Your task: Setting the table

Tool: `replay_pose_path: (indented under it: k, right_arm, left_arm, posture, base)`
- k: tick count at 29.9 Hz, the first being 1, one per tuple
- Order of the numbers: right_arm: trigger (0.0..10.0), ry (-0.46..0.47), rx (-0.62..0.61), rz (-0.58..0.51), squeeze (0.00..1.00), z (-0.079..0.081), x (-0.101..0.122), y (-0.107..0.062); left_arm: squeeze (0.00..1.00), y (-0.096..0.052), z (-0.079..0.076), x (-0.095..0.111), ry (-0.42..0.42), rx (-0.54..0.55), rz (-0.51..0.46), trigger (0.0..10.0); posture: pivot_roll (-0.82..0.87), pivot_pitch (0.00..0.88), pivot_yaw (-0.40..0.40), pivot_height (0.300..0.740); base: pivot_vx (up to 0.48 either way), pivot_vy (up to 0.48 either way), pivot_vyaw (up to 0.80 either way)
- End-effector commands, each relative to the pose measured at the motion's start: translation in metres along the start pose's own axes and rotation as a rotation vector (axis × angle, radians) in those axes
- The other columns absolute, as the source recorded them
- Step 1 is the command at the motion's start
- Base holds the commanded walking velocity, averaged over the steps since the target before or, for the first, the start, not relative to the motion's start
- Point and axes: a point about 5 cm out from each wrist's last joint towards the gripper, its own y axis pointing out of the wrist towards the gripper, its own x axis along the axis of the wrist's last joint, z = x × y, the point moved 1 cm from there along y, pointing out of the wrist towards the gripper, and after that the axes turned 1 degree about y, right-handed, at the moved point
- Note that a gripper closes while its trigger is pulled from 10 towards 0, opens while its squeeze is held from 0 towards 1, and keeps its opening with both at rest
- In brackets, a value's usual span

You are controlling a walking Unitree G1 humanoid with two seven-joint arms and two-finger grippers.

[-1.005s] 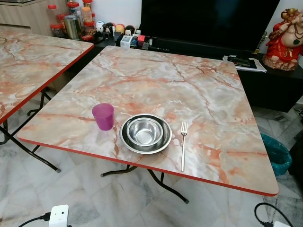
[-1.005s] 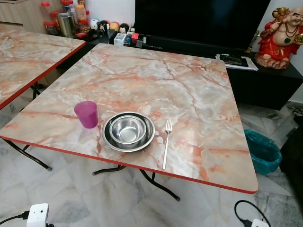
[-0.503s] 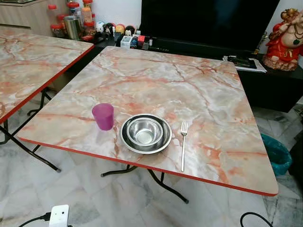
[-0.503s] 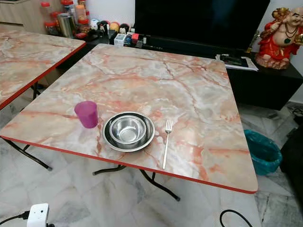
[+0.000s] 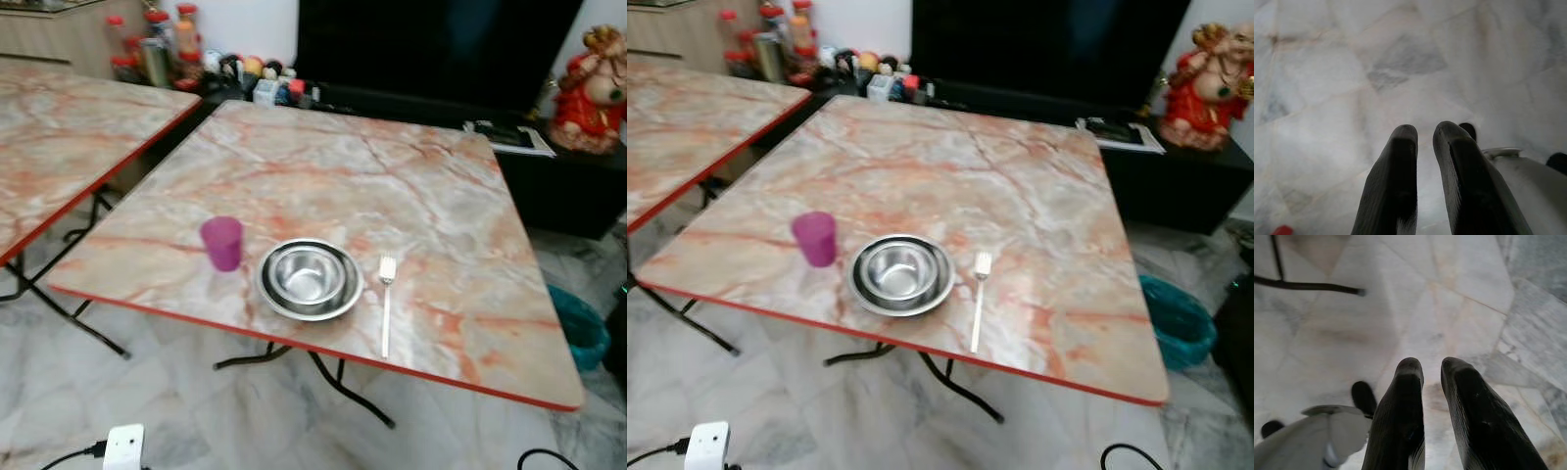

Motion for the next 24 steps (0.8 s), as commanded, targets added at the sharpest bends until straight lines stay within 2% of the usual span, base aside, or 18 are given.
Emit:
replay_pose_path:
  k: [1,9,12,13,24]
  right_arm:
    - [10.0,0.003,-0.007,-0.012,0.00,0.0007,-0.0004,-0.0001]
    - [10.0,0.014,-0.010,-0.002,0.00,0.0022,-0.0022,0.0001]
    - [10.0,0.013,-0.014,0.002,0.00,0.0016,-0.0036,-0.0001]
    - [10.0,-0.009,-0.019,0.003,0.00,0.0012,-0.0046,-0.0004]
    - [10.0,0.013,-0.035,0.003,0.00,0.0012,-0.0039,0.0000]
  left_arm:
    - [0.00,-0.0013,0.0015,-0.0085,0.016,0.002,0.034,10.0]
    - [0.00,-0.0012,0.0016,-0.0085,0.015,0.002,0.034,10.0]
    - [0.00,-0.0011,0.0018,-0.0079,0.014,0.003,0.034,10.0]
    - [0.00,-0.0010,0.0019,-0.0073,0.013,0.005,0.033,10.0]
    - [0.00,-0.0008,0.0033,-0.0055,0.016,0.007,0.032,10.0]
  posture:
    - [-0.02,0.048,-0.073,0.740]
    - [-0.02,0.062,-0.075,0.740]
    - [-0.02,0.069,-0.073,0.740]
    - [-0.02,0.073,-0.074,0.740]
    - [-0.02,0.090,-0.064,0.740]
  base:
    - [0.000,0.274,0.00]
    - [0.000,0.289,0.00]
    - [0.000,0.326,-0.80]
    - [0.000,0.334,0.00]
    - [0.000,0.335,0.00]
